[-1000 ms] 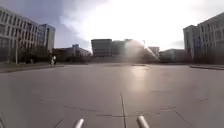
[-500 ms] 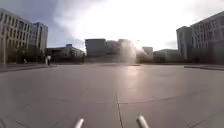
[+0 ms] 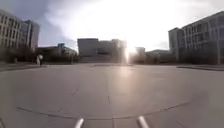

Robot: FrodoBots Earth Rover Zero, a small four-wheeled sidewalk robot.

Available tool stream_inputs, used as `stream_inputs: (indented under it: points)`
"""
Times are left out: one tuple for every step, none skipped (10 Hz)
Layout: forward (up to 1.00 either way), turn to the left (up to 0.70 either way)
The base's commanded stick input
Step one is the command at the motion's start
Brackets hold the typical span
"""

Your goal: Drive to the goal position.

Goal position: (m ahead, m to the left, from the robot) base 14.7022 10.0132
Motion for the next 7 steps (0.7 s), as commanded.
stream_inputs:
  points:
    - [1.0, -0.27]
    - [1.0, -0.27]
    - [1.0, -0.27]
    - [1.0, -0.27]
    - [1.0, -0.11]
    - [1.0, 0.0]
    - [1.0, 0.0]
